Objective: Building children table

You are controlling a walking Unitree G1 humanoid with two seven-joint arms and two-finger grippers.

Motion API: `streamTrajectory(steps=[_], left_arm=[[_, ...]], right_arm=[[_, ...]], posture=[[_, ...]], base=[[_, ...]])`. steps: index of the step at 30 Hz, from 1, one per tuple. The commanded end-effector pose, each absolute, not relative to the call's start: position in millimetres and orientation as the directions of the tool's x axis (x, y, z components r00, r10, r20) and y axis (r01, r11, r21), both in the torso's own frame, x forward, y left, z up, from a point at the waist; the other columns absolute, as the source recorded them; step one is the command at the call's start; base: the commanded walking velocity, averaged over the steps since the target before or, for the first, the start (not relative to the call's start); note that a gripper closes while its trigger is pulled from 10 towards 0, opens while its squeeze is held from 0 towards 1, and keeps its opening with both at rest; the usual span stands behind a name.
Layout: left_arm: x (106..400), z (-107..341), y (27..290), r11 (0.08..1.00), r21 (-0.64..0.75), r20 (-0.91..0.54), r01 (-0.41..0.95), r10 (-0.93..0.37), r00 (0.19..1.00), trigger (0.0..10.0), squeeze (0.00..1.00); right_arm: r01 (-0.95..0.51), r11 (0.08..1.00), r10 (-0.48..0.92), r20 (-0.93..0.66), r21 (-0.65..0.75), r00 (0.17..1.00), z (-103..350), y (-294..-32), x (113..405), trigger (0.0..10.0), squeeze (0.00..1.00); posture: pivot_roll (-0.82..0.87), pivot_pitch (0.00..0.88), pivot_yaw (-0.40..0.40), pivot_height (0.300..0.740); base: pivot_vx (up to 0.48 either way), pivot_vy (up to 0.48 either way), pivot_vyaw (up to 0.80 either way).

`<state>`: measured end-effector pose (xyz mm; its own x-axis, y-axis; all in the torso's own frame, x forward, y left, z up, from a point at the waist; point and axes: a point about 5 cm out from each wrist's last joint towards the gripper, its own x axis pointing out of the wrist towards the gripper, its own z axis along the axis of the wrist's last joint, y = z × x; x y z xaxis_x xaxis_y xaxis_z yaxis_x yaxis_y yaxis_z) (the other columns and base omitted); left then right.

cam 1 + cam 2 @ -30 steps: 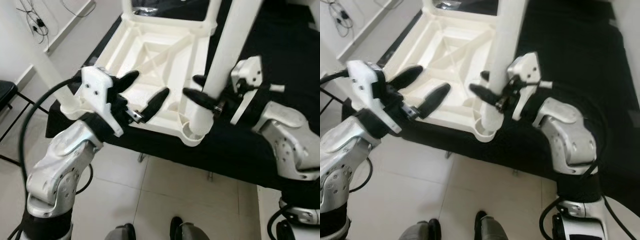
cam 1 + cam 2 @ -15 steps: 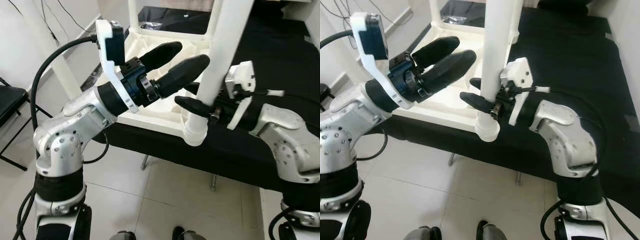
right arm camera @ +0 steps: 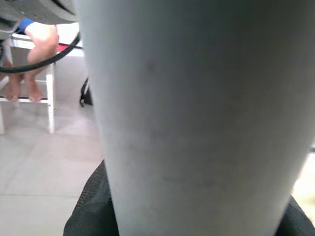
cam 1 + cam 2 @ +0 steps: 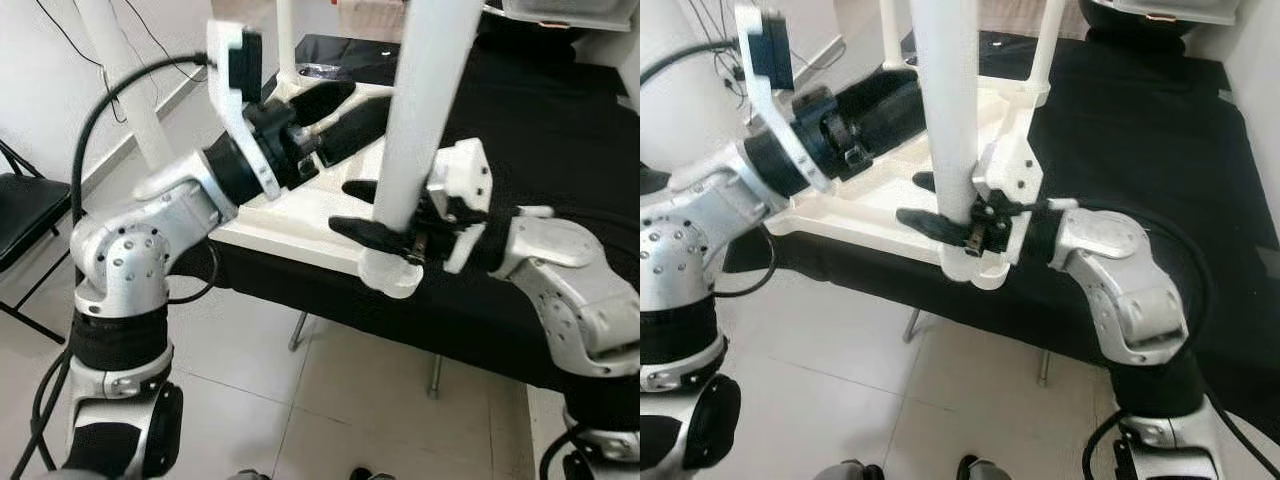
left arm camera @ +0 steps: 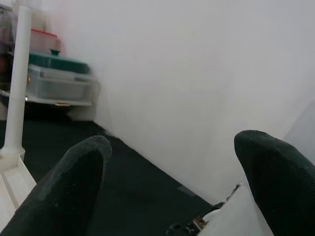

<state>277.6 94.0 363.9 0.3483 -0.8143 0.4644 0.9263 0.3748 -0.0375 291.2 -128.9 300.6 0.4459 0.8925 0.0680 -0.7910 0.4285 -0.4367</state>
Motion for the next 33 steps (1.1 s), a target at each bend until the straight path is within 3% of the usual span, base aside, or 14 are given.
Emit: streamTrajectory(steps=[1,10,14,19,25,33], left_arm=[[260,369,86,0.230,0.051,0.440,0.972,-0.879,0.185,10.0,0.00],[260,368,107,0.270,0.098,0.404,0.958,-0.890,0.210,10.0,0.00],[268,375,118,0.424,0.170,0.387,0.889,-0.859,0.336,10.0,0.00],[274,382,125,0.471,0.200,0.396,0.859,-0.841,0.369,10.0,0.00],[274,388,120,0.427,0.215,0.400,0.878,-0.859,0.320,10.0,0.00],[277,401,88,0.258,0.255,0.378,0.932,-0.914,0.150,10.0,0.00]], right_arm=[[-0.743,0.543,0.826,0.089,-0.391,0.557,300,-141,306,10.0,0.00],[-0.712,0.609,0.778,0.086,-0.349,0.623,297,-160,312,10.0,0.00],[-0.719,0.581,0.795,0.078,-0.381,0.601,296,-157,309,10.0,0.00],[-0.729,0.552,0.812,0.062,-0.406,0.580,294,-150,307,10.0,0.00],[-0.750,0.511,0.838,0.050,-0.421,0.543,293,-143,304,10.0,0.00],[-0.780,0.466,0.866,0.035,-0.418,0.499,290,-128,299,10.0,0.00]], posture=[[0.06,0.113,-0.003,0.740],[0.05,0.121,-0.007,0.740],[0.05,0.121,-0.007,0.740],[0.06,0.120,-0.012,0.740],[0.06,0.118,-0.016,0.740],[0.05,0.118,-0.008,0.740]], base=[[0.000,0.000,0.00],[0.000,0.000,0.00],[0.000,0.000,0.00],[0.000,0.000,0.00],[0.000,0.000,0.00],[0.000,0.000,0.00]])
